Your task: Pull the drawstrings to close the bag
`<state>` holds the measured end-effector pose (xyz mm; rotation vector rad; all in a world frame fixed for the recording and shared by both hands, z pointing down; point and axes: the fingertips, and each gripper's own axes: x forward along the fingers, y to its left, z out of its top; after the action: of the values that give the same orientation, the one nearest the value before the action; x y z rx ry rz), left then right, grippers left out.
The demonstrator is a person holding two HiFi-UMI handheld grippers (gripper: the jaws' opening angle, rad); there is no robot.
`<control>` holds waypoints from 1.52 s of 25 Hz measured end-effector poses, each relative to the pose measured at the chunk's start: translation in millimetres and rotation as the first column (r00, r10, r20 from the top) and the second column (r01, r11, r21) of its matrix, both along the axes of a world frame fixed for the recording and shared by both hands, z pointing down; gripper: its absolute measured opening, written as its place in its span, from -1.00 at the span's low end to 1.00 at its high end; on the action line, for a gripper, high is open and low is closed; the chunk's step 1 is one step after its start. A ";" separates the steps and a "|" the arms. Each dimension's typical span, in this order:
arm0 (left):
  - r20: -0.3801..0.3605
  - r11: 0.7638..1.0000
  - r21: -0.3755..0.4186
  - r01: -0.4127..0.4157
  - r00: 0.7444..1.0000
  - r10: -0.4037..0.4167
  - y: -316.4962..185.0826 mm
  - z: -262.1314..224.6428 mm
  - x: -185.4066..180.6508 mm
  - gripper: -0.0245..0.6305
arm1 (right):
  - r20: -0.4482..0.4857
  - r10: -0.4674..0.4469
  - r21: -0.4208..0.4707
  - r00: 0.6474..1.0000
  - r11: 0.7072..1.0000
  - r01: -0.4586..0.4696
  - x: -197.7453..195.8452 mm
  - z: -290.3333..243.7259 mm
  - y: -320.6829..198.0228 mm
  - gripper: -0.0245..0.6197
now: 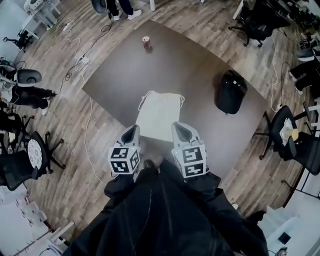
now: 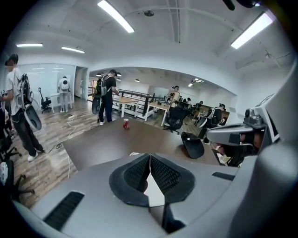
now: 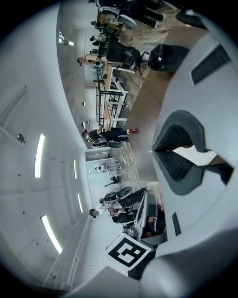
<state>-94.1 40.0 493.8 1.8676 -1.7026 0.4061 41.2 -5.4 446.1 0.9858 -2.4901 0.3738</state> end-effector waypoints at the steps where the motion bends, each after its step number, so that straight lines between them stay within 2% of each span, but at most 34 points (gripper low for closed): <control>1: -0.001 1.000 -0.012 0.000 1.000 0.000 -5.4 4.8 -1.6 -0.83 | 0.002 0.017 -0.002 1.000 1.000 -0.017 3.6 2.3 -7.4 -0.86; 8: -0.020 0.997 -0.056 -0.053 0.998 0.052 -40.5 26.7 16.3 -0.83 | -0.004 0.106 -0.037 0.994 0.994 -0.106 29.4 18.5 -34.4 -0.86; 14: -0.019 0.993 -0.081 -0.081 0.997 0.080 -60.3 30.9 29.9 -0.83 | -0.004 0.134 -0.075 0.991 0.988 -0.134 46.2 29.9 -55.0 -0.86; 22: -0.011 0.988 -0.120 -0.093 0.996 0.093 -72.4 52.3 26.9 -0.83 | -0.032 0.143 -0.133 0.989 0.980 -0.146 49.3 61.8 -74.0 -0.86; 28: -0.002 0.978 -0.167 -0.126 0.992 0.128 -89.6 78.3 -0.2 -0.83 | -0.079 0.154 -0.173 0.985 0.971 -0.166 40.7 95.6 -91.5 -0.86; 33: -0.029 0.960 -0.222 -0.171 0.985 0.169 -121.0 117.8 -32.0 -0.83 | -0.157 0.153 -0.238 0.976 0.953 -0.188 29.4 147.0 -111.1 -0.86; 35: -0.037 0.944 -0.250 -0.214 0.977 0.212 -137.4 136.8 -37.8 -0.83 | -0.185 0.146 -0.256 0.972 0.948 -0.191 29.4 167.8 -123.0 -0.86; 38: -0.039 0.908 -0.285 -0.307 0.950 0.309 -163.2 162.2 -41.3 -0.83 | -0.236 0.123 -0.275 0.964 0.943 -0.188 32.6 196.4 -145.0 -0.86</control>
<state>-135.3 -123.3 655.9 1.9146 -1.2685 0.7458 73.8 -150.4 642.6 1.0410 -2.0927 0.6334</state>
